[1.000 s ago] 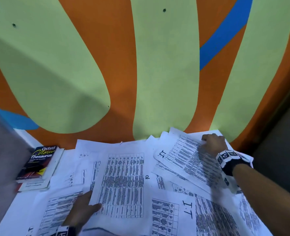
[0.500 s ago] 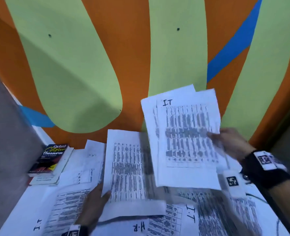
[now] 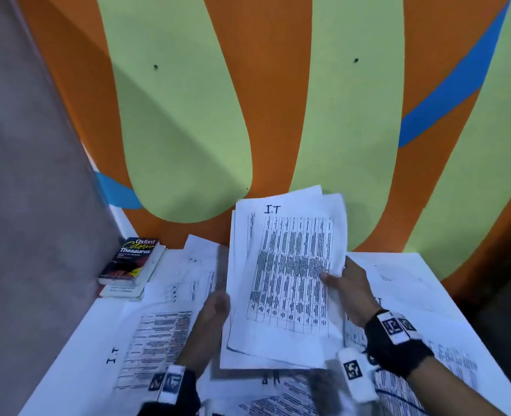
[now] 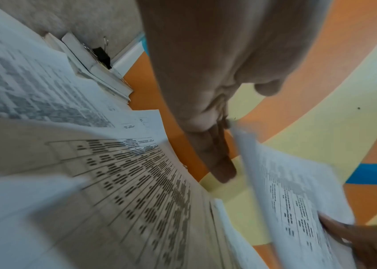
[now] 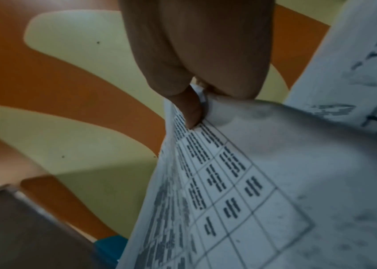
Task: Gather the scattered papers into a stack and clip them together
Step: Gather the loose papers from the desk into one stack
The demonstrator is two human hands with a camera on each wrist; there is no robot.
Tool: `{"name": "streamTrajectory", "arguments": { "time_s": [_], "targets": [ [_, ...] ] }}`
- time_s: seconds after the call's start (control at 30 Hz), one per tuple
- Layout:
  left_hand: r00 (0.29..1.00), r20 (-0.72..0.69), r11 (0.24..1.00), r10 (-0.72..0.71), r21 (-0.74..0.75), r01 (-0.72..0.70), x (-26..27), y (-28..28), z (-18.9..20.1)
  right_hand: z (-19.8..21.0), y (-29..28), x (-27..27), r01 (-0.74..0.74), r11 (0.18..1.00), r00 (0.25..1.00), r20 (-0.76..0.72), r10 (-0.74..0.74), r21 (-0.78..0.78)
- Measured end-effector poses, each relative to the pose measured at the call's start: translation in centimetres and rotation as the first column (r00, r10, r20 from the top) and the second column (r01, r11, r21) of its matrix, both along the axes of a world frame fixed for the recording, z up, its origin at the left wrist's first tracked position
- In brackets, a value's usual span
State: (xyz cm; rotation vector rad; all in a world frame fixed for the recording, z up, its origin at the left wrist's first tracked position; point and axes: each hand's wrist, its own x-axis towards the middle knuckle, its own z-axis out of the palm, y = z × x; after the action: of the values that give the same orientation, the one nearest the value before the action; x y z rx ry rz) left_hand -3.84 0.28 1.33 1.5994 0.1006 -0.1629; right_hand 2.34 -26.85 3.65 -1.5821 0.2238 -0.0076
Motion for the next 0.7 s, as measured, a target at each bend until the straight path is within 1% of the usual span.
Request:
{"name": "streamTrajectory", "arguments": {
  "time_s": [0.07,0.13,0.17,0.23,0.3,0.33,0.4,0.47,0.57,0.63,0.7],
  "targets": [
    [0.997,0.051,0.996,0.066,0.051,-0.069,1.5,0.0,1.7,1.3,0.7,-0.1,-0.008,1.000,0.995,0.099,0.011,-0.028],
    [0.980,0.172,0.986,0.098,0.118,-0.119,3.3,-0.4,3.7,2.5,1.3,0.0,0.011,0.998,0.981,0.194,0.000,-0.056],
    [0.962,0.255,0.978,0.101,0.153,-0.143,4.1,-0.7,4.8,3.1,1.4,0.0,0.026,0.995,0.967,0.253,-0.002,-0.092],
    [0.910,0.394,0.946,0.129,0.227,-0.233,5.2,-0.9,6.0,4.3,1.7,-0.1,0.033,0.977,0.935,0.353,0.044,-0.210],
    [0.863,0.488,0.920,0.133,0.264,-0.291,5.4,-1.0,6.6,5.3,1.8,-0.3,0.052,0.949,0.909,0.409,0.084,-0.311],
    [0.852,0.506,0.920,0.133,0.257,-0.296,5.2,-1.1,6.8,5.6,1.9,-0.4,0.055,0.947,0.897,0.432,0.094,-0.318],
    [0.873,0.471,0.934,0.129,0.238,-0.266,4.6,-1.3,6.0,5.6,1.9,-0.8,0.057,0.954,0.895,0.438,0.082,-0.294],
    [0.899,0.420,0.937,0.124,0.247,-0.245,4.0,-1.5,4.7,4.6,1.7,-1.2,0.029,0.962,0.919,0.385,0.081,-0.272],
    [0.913,0.377,0.946,0.155,0.211,-0.248,3.4,-2.3,3.4,2.7,1.7,-1.6,-0.004,0.937,0.949,0.295,0.115,-0.350],
    [0.893,0.412,0.931,0.182,0.219,-0.291,3.3,-2.8,3.8,2.5,1.7,-1.8,0.012,0.912,0.947,0.297,0.121,-0.410],
    [0.849,0.493,0.918,0.190,0.216,-0.331,3.5,-2.9,4.8,3.7,1.9,-1.9,0.036,0.915,0.923,0.365,0.124,-0.402]
  ]
}}
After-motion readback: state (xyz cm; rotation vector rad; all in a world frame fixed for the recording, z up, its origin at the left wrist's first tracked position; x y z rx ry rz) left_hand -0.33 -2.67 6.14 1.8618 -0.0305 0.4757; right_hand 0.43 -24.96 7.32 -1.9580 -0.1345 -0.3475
